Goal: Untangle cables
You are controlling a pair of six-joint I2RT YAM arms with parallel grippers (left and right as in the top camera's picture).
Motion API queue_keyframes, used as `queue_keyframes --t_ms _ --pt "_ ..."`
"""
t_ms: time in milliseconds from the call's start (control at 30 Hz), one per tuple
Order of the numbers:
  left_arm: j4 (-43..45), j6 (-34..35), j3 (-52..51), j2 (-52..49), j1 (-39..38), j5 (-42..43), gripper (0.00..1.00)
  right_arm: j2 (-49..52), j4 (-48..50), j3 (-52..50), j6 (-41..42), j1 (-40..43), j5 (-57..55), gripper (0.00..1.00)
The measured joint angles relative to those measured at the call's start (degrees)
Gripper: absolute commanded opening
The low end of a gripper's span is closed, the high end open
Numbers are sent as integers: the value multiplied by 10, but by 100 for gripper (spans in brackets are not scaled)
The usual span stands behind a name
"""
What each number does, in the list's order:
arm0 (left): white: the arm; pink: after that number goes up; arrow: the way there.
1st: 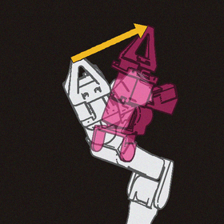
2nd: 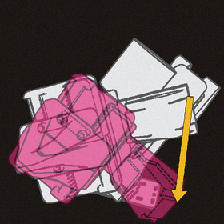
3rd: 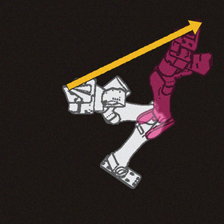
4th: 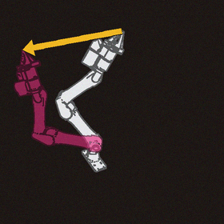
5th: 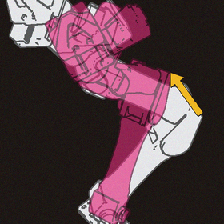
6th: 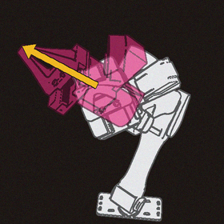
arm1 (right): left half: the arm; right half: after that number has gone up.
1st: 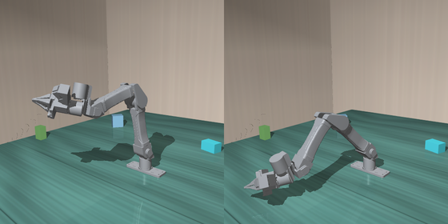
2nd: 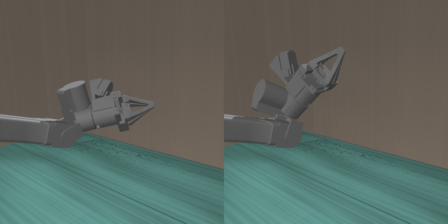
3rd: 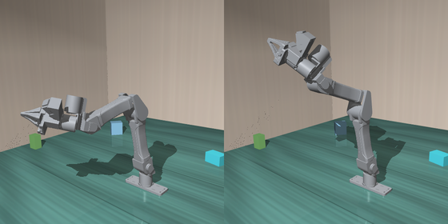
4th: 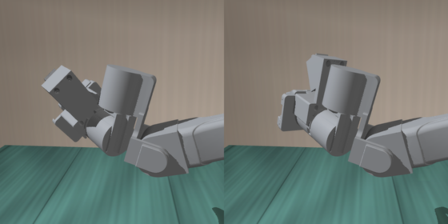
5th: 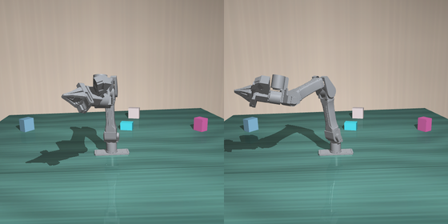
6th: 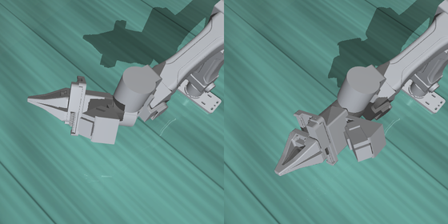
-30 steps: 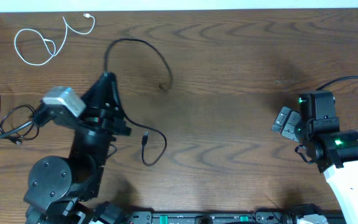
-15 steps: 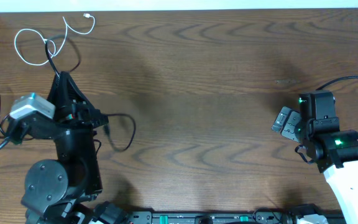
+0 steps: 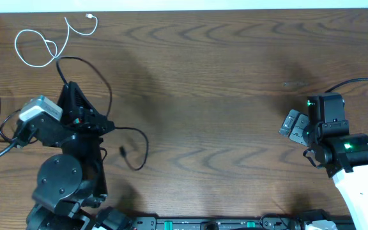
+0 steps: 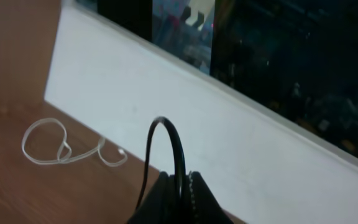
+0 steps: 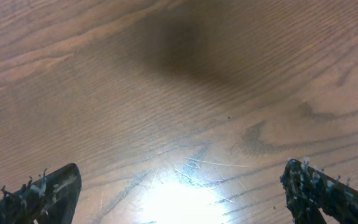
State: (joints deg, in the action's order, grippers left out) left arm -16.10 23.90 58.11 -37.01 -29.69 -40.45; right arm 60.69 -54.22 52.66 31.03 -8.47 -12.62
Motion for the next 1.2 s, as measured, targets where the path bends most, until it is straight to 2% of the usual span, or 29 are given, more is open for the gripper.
queue_keyframes --t_ms 333,600,767,900,1000,1200 --pt "-78 103 0 -13 0 -6 7 0 0 0 0 0 0 99" --pt "-63 153 0 -71 0 -39 7 0 0 0 0 0 0 99" --pt "-42 165 0 -104 0 -19 8 0 0 0 0 0 0 99" --pt "-8 158 0 -95 0 2 8 0 0 0 0 0 0 99" --pt "14 128 0 -73 0 30 8 0 0 0 0 0 0 99" --pt "33 30 0 -23 0 166 8 0 0 0 0 0 0 99"
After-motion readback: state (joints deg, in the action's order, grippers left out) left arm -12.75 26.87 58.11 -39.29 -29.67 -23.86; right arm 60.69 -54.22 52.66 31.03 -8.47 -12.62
